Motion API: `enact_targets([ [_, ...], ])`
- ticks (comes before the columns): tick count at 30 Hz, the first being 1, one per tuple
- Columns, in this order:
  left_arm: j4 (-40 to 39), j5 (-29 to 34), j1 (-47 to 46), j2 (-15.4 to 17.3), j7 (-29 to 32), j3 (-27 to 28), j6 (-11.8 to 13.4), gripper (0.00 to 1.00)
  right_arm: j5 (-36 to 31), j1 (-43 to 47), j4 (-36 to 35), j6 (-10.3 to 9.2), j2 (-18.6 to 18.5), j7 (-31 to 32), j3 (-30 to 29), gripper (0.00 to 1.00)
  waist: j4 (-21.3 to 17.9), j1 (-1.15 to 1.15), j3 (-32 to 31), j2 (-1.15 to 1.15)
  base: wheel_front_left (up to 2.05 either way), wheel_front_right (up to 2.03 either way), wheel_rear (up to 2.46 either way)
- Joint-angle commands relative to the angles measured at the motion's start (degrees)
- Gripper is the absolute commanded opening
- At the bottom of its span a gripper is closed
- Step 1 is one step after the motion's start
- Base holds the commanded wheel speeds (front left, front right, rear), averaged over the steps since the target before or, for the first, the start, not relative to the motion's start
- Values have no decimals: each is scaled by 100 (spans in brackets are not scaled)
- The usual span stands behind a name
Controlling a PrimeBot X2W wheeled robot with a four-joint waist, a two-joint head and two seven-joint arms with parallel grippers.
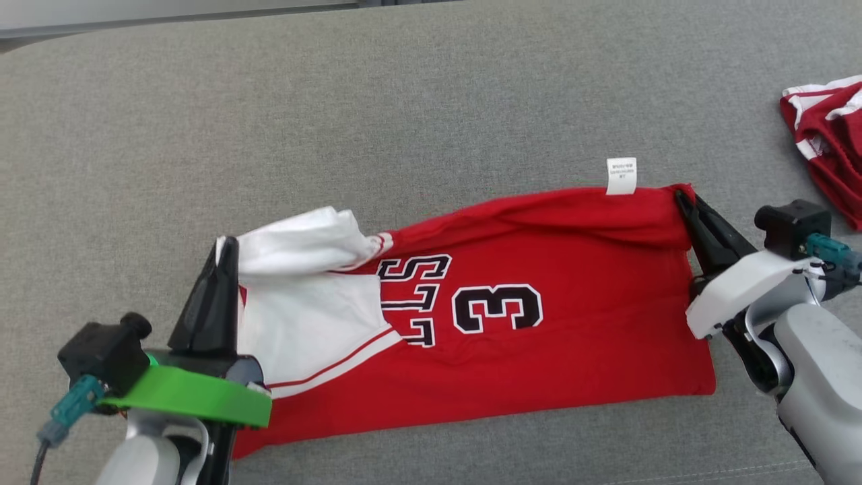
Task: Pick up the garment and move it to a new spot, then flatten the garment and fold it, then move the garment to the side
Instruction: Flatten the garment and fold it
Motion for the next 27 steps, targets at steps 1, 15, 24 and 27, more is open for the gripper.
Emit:
enact_targets([
  [1,-119,-46,225,-17,0,-8,65,0,-85,180,-110,-10,-31,-51,-113,0,16,0,-93,0,0,0,0],
  [15,-96,-397,1205,-180,-60,-40,215,0,-471,1249,-721,-10,287,182,-888,0,5,0,-305,0,0,0,0],
  [24,390,-601,1358,-255,-179,-8,64,100,-694,1709,-830,-10,564,40,-1269,100,7,0,-396,0,0,0,0],
  [27,329,-639,1456,-261,-257,58,93,100,-757,1865,-870,-9,645,-13,-1415,100,5,0,-421,0,0,0,0],
])
